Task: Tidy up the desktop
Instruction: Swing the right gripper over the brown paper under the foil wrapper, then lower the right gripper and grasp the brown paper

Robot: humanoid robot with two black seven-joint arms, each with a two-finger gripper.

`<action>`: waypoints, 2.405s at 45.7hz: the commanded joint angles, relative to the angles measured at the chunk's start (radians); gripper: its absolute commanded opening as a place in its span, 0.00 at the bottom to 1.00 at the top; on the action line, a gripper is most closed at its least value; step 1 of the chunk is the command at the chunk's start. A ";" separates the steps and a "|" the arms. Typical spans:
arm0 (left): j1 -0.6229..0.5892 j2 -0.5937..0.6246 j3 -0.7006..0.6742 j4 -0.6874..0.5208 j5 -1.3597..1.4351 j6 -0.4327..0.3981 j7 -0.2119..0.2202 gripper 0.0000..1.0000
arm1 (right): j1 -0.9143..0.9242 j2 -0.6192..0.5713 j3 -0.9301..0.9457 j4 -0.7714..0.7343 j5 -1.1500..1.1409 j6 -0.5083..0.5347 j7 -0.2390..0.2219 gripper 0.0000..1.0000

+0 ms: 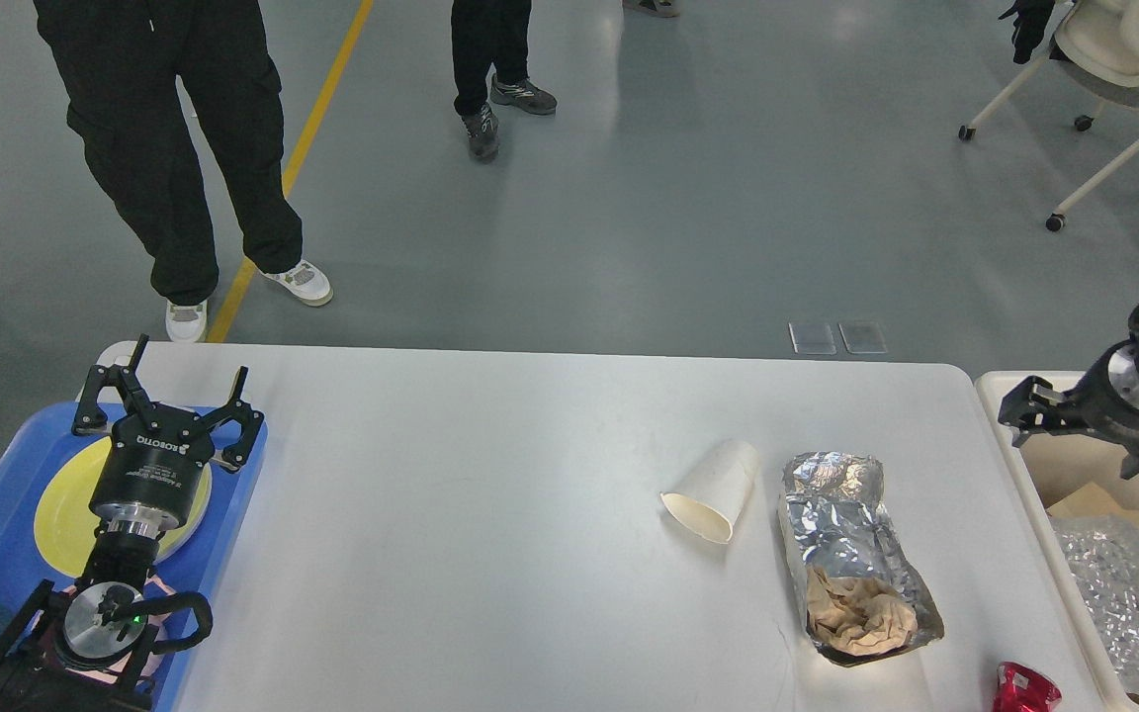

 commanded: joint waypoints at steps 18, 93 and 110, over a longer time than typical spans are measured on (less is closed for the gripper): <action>0.000 0.000 0.000 0.000 0.000 0.000 -0.001 0.96 | 0.690 0.009 -0.157 0.604 0.044 0.156 -0.055 1.00; 0.000 0.000 0.000 0.000 0.000 0.000 0.000 0.96 | 0.028 0.253 -0.203 0.429 0.251 -0.252 0.240 1.00; 0.000 0.000 0.000 0.000 0.000 0.000 -0.001 0.96 | -0.095 0.296 -0.183 0.349 0.257 -0.331 0.240 1.00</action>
